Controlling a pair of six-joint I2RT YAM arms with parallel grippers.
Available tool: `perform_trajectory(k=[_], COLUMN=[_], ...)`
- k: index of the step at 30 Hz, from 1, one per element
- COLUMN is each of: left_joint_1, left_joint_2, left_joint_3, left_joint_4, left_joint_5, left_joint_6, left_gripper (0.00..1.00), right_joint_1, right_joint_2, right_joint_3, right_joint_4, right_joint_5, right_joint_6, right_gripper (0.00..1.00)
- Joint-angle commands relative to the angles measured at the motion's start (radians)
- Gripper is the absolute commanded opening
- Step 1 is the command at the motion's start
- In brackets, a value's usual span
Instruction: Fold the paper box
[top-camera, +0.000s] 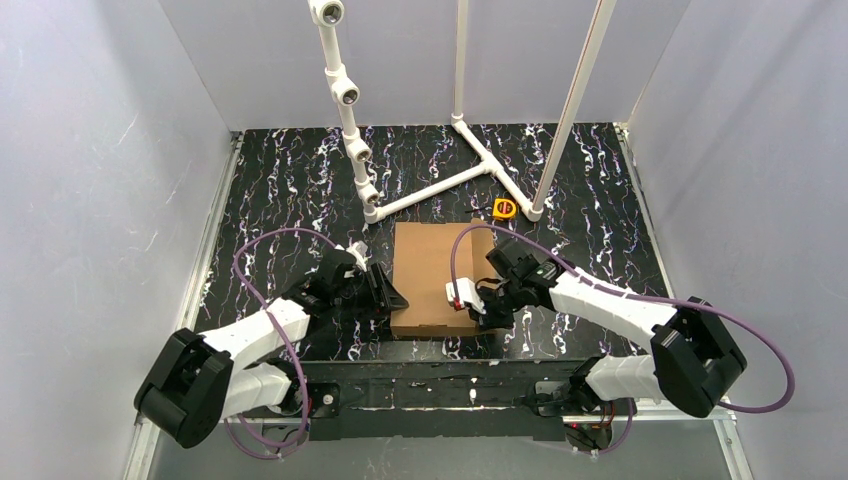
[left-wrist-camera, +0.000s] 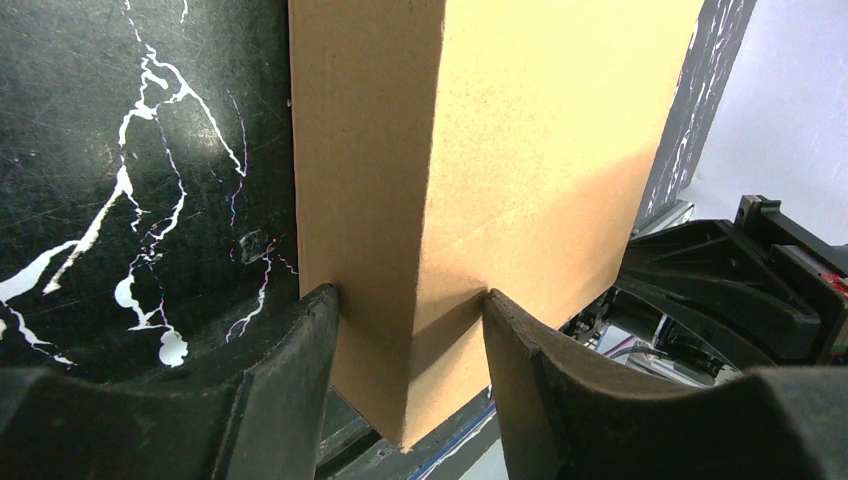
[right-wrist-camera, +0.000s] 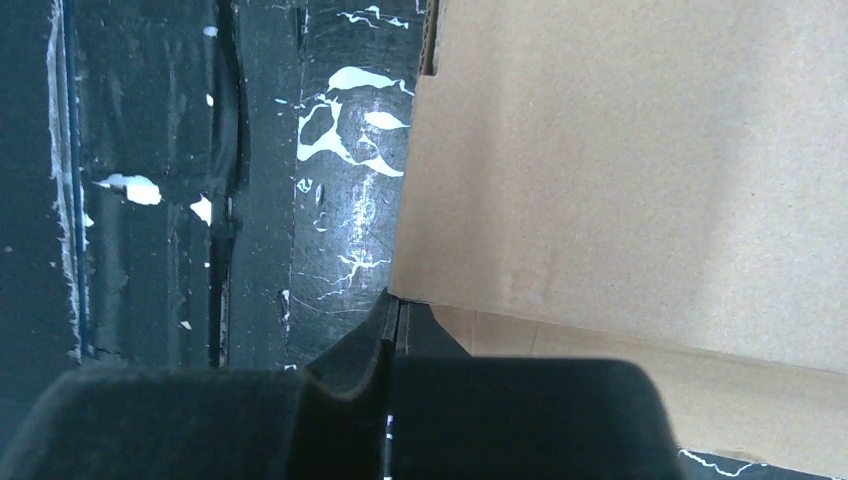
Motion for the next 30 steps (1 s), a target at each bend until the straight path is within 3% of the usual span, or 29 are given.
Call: perform_trajectory(k=[1,6,12,15,18,20,21,25,26,30], left_joint_1=[-0.024,-0.024,-0.024,-0.022,-0.015,-0.009,-0.006,-0.001,0.000,0.000], left_joint_2=[0.017,-0.002,-0.020,-0.037,-0.085,-0.141,-0.178,-0.357,-0.395,-0.528], left_joint_3=[0.025,0.005,-0.011,-0.004,0.018,0.040,0.054,0.090,0.089,0.014], left_joint_4=[-0.022,-0.022,-0.025,-0.047,-0.112,-0.193,-0.230,-0.396,-0.434,-0.514], left_joint_5=[0.008,-0.013,-0.022,-0.031,-0.056,-0.095,-0.121,-0.261,-0.291,-0.260], left_joint_6=[0.008,0.005,0.006,0.020,0.050,0.076,0.091,0.104,0.092,-0.002], left_gripper=[0.51,0.51,0.53,0.55,0.62,0.68,0.70,0.69,0.61,0.26], right_joint_1=[0.018,0.006,-0.093,-0.149,-0.208,-0.260,-0.280,-0.303,-0.303,-0.303], right_joint_2=[0.013,-0.019,-0.089,-0.119,-0.143,-0.160,-0.165,-0.173,-0.170,-0.095], right_joint_3=[0.069,0.050,0.061,0.090,0.113,0.120,0.114,0.047,0.033,0.080], right_joint_4=[0.087,0.064,-0.051,-0.135,-0.185,-0.156,-0.103,0.265,0.339,0.490], right_joint_5=[-0.081,-0.033,-0.107,-0.159,-0.205,-0.224,-0.197,0.085,0.153,0.212], right_joint_6=[0.087,0.089,-0.018,-0.099,-0.137,-0.091,0.015,0.329,0.378,0.365], right_gripper=[0.02,0.25,0.52,0.61,0.64,0.59,0.52,0.09,0.01,0.01])
